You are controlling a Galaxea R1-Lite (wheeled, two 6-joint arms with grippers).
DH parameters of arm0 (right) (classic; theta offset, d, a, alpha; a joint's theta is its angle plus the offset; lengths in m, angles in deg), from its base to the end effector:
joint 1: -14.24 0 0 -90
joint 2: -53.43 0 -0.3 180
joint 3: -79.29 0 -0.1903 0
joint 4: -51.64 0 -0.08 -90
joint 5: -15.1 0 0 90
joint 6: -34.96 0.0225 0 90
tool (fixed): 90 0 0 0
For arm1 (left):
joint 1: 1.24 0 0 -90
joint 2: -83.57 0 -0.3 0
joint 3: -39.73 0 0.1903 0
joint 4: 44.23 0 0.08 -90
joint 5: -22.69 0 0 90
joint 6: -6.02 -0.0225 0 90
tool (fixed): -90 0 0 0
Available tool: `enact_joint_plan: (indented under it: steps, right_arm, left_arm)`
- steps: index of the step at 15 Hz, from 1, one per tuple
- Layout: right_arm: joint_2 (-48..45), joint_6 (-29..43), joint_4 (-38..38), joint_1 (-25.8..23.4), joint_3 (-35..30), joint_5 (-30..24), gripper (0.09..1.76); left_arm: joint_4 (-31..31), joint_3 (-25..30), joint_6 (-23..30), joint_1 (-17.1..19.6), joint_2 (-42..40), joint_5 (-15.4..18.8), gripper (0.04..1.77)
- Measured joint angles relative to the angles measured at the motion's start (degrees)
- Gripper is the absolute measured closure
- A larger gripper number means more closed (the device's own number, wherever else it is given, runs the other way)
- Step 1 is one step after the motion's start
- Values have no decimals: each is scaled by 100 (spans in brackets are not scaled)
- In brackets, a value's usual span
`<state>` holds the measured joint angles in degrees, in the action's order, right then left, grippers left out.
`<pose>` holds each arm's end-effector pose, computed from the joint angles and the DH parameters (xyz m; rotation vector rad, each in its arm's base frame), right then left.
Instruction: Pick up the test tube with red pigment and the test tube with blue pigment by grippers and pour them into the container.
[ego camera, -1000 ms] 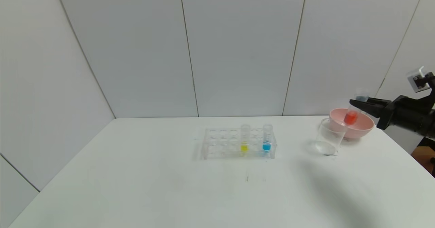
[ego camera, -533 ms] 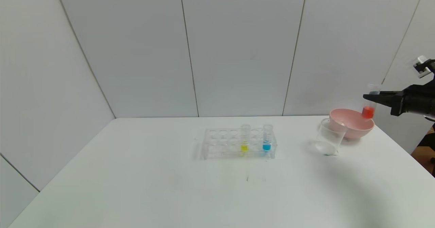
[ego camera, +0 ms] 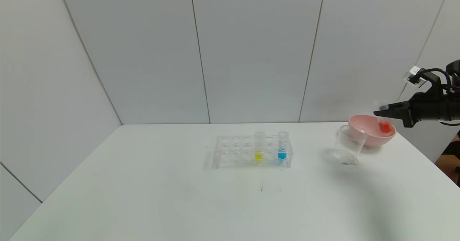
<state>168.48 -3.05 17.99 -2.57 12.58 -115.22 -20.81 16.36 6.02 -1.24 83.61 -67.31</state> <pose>0.3837 -0.1007 0.2096 -0.3405 0.3879 0.5541 -0.0228 0.0000 0.0754 0.0000 0.0016 0.0000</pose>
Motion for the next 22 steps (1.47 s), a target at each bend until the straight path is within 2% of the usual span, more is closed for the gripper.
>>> enact_joint_plan:
  steps: [2,4,8,14,18,22]
  right_arm:
    - [71,-862,-372,44,233,224,134]
    - [104,-1396,-867,102,347,550,134]
    - [138,-1681,-1869,361,847,1161,134]
    - [228,-2308,-3725,667,2058,2097,134]
    - [418,-2393,-3832,861,2395,2719,134]
    - [675,-2404,-3457,1007,2426,3123,134]
  left_arm:
    - [-2,0,0,0,0,0,5]
    - [-2,0,0,0,0,0,5]
    - [-2,0,0,0,0,0,5]
    - [2,0,0,0,0,0,5]
    - [-2,0,0,0,0,0,5]
    - [0,0,0,0,0,0,5]
